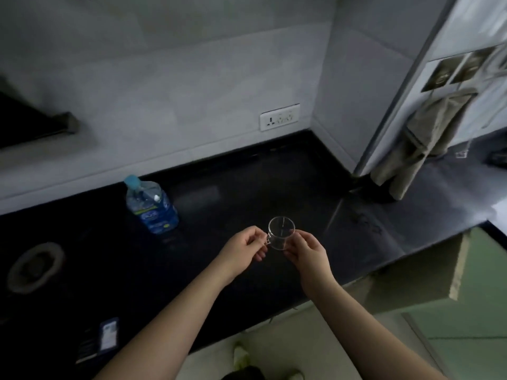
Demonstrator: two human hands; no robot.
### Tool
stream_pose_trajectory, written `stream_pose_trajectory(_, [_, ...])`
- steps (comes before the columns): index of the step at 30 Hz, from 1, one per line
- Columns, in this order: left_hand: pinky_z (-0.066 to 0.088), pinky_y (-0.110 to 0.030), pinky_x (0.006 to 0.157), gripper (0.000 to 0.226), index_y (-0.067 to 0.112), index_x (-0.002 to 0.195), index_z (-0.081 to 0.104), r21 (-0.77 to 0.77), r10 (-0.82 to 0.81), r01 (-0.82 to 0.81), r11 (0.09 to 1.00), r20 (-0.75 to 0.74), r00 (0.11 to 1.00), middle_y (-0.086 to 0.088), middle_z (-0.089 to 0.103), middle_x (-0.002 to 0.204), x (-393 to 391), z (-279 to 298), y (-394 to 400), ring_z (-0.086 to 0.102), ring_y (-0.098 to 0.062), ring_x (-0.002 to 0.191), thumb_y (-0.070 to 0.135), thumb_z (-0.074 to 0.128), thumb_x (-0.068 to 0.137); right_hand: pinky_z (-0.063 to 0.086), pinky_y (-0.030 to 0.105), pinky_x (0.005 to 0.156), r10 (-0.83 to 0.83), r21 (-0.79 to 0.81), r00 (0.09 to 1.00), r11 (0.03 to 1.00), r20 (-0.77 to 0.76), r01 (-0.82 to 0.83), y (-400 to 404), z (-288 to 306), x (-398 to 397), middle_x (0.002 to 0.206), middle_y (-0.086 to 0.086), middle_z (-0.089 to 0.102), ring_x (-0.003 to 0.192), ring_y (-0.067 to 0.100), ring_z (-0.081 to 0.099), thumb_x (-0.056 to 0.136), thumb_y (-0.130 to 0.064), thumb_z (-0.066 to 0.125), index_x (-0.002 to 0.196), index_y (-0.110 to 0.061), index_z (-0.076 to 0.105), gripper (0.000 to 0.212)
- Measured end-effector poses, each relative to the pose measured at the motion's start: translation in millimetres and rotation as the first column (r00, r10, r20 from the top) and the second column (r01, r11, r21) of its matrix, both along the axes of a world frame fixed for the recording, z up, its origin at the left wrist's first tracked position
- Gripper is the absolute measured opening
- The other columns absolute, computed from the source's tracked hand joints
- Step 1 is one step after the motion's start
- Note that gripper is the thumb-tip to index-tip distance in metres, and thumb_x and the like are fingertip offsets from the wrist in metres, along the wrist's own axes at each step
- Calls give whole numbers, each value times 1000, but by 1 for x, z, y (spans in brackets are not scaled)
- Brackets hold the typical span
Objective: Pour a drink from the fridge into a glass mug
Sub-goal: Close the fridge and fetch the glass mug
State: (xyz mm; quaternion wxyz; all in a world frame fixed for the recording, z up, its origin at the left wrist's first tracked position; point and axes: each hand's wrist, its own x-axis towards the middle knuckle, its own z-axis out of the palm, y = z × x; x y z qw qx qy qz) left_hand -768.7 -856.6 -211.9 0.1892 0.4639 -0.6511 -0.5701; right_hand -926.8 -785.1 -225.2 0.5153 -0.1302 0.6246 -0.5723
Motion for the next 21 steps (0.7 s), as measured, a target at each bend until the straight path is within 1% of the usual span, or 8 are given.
stream_pose_trajectory(5, [51, -19, 70, 19, 38, 84, 64, -6, 4, -3, 1000, 70, 998, 14, 70, 83, 26, -21, -18, 68, -3, 76, 36, 53, 99, 53, 27, 75, 64, 89, 988, 995, -142, -52, -25, -6, 20, 91, -1, 75, 85, 14, 68, 95, -23, 59, 99, -21, 72, 14])
stream_pose_trajectory(8, [51, -20, 71, 13, 33, 89, 65, -8, 52, -51, 999, 103, 993, 13, 71, 83, 40, -33, -31, 68, 0, 76, 34, 55, 98, 55, 31, 83, 152, 147, 970, 981, -191, -125, -36, -14, 29, 94, -4, 75, 91, 14, 68, 95, -24, 58, 102, -24, 73, 16])
stream_pose_trajectory(11, [56, -24, 76, 11, 27, 94, 65, -4, 108, -108, 994, 120, 987, 7, 72, 87, 47, -41, -40, 69, -2, 77, 31, 56, 99, 55, 31, 84, 218, 187, 954, 966, -205, -180, -47, -19, 38, 94, -7, 75, 94, 12, 68, 95, -24, 57, 103, -27, 73, 18])
stream_pose_trajectory(14, [59, -27, 78, 10, 22, 97, 63, 19, 167, -170, 985, 115, 979, 4, 72, 89, 46, -50, -47, 70, -4, 76, 26, 55, 100, 55, 31, 84, 258, 191, 941, 957, -219, -217, -57, -24, 39, 94, -6, 75, 94, 13, 68, 96, -20, 53, 102, -28, 73, 22])
stream_pose_trajectory(17, [59, -28, 78, 9, 22, 98, 62, 70, 205, -215, 974, 123, 971, 2, 72, 91, 45, -59, -54, 72, -6, 78, 25, 55, 100, 53, 24, 73, 327, 225, 911, 935, -249, -274, -67, -29, 31, 93, -4, 75, 86, 11, 67, 95, -14, 47, 103, -27, 72, 29])
stream_pose_trajectory(18, [59, -28, 78, 8, 22, 98, 62, 89, 220, -231, 969, 123, 968, 2, 72, 92, 44, -62, -56, 72, -7, 79, 25, 55, 100, 52, 22, 72, 343, 229, 907, 929, -244, -290, -71, -31, 27, 93, -5, 75, 86, 9, 68, 96, -12, 45, 105, -24, 72, 31])
stream_pose_trajectory(19, [60, -27, 78, 9, 21, 98, 63, 105, 235, -248, 963, 121, 964, 1, 72, 92, 41, -64, -58, 72, -8, 79, 24, 54, 100, 52, 21, 75, 353, 226, 907, 926, -231, -303, -76, -34, 23, 94, -5, 76, 89, 7, 68, 96, -9, 43, 108, -21, 71, 33])
stream_pose_trajectory(21, [59, -25, 75, 10, 21, 98, 63, 124, 264, -279, 952, 120, 957, 1, 72, 93, 34, -67, -62, 72, -7, 79, 23, 54, 100, 52, 23, 84, 387, 219, 899, 913, -206, -343, -85, -39, 14, 100, -6, 75, 98, 6, 67, 95, -5, 40, 111, -19, 69, 36])
